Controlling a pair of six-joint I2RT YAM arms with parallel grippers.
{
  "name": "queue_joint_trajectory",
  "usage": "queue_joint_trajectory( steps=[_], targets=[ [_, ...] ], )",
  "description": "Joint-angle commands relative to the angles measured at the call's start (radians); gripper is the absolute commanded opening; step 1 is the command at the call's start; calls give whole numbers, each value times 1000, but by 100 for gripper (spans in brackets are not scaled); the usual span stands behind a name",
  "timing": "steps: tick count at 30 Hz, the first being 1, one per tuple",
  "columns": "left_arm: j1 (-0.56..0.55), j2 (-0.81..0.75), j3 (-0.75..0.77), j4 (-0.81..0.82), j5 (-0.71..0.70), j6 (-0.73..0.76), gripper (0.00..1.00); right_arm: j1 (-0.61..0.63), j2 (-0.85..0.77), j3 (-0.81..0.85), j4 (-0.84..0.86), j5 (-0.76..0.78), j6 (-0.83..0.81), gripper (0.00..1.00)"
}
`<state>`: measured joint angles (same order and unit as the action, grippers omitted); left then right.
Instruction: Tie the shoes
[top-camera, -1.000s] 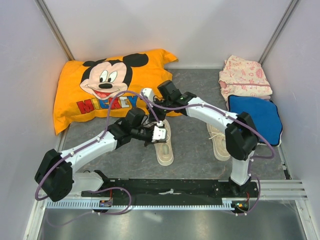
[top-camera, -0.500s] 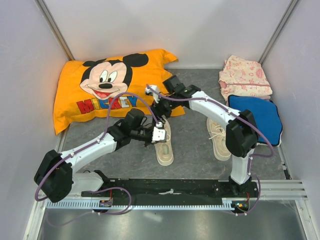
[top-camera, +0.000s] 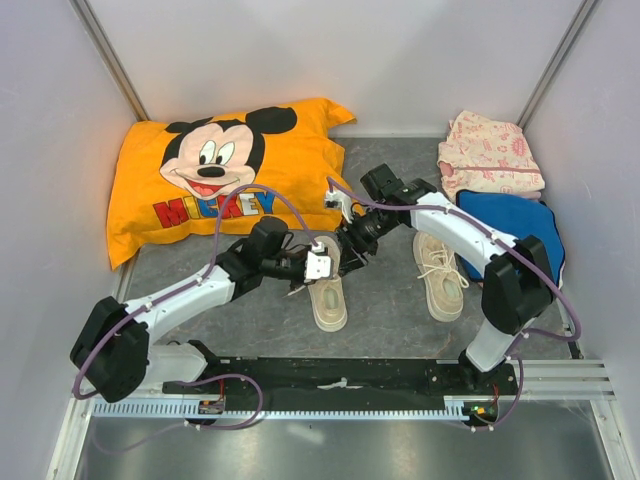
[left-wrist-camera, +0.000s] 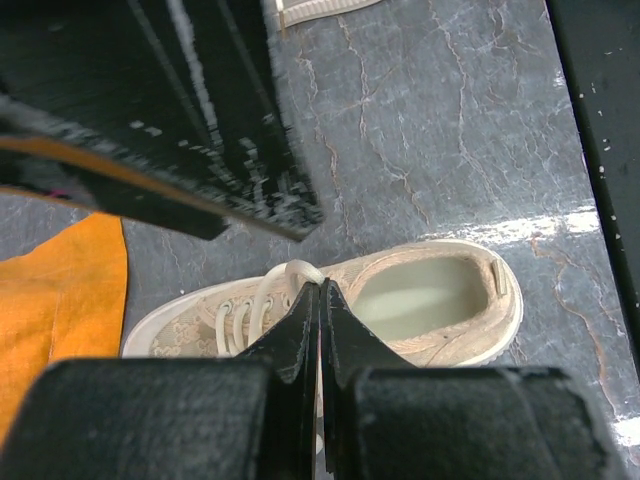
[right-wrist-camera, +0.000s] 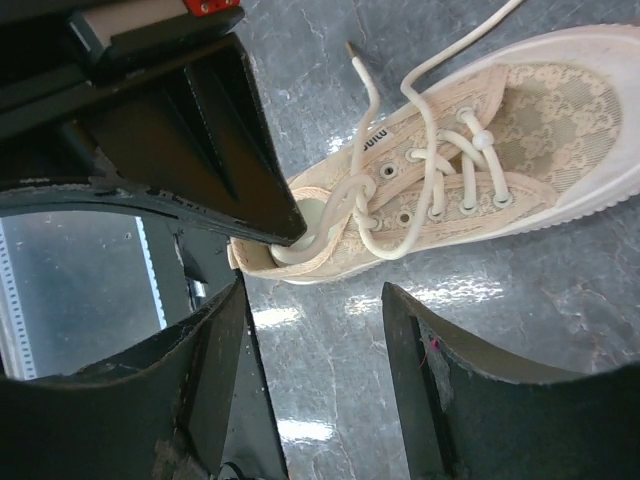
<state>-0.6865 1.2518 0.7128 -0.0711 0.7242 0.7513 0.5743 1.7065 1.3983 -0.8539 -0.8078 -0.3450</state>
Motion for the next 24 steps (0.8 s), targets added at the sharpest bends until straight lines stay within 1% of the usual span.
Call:
queue_joint_trajectory(
  steps=[1, 7, 16, 19, 20, 22, 23, 24],
  targets=[
    [10, 14, 1, 53, 3, 2, 2, 1, 11, -7, 6, -82, -23, 64],
    [10, 14, 1, 51, 11, 3, 2, 4, 45, 10, 30, -114, -3, 63],
    [10, 14, 1, 65, 20, -9, 2, 10, 81, 13, 64, -136, 31, 55],
    [10, 12, 1, 65, 23, -10, 2, 15, 90, 16, 84, -140, 47, 48],
    [10, 12, 1, 67, 23, -7, 2, 13, 93, 18, 82, -145, 50, 42],
    [10, 14, 1, 65, 21, -4, 2, 15, 94, 21, 82, -149, 51, 35],
    [10, 14, 1, 65, 20, -4, 2, 15, 93, 21, 84, -152, 46, 24],
    [10, 14, 1, 63, 18, -4, 1, 15, 91, 19, 82, -154, 41, 17]
  ],
)
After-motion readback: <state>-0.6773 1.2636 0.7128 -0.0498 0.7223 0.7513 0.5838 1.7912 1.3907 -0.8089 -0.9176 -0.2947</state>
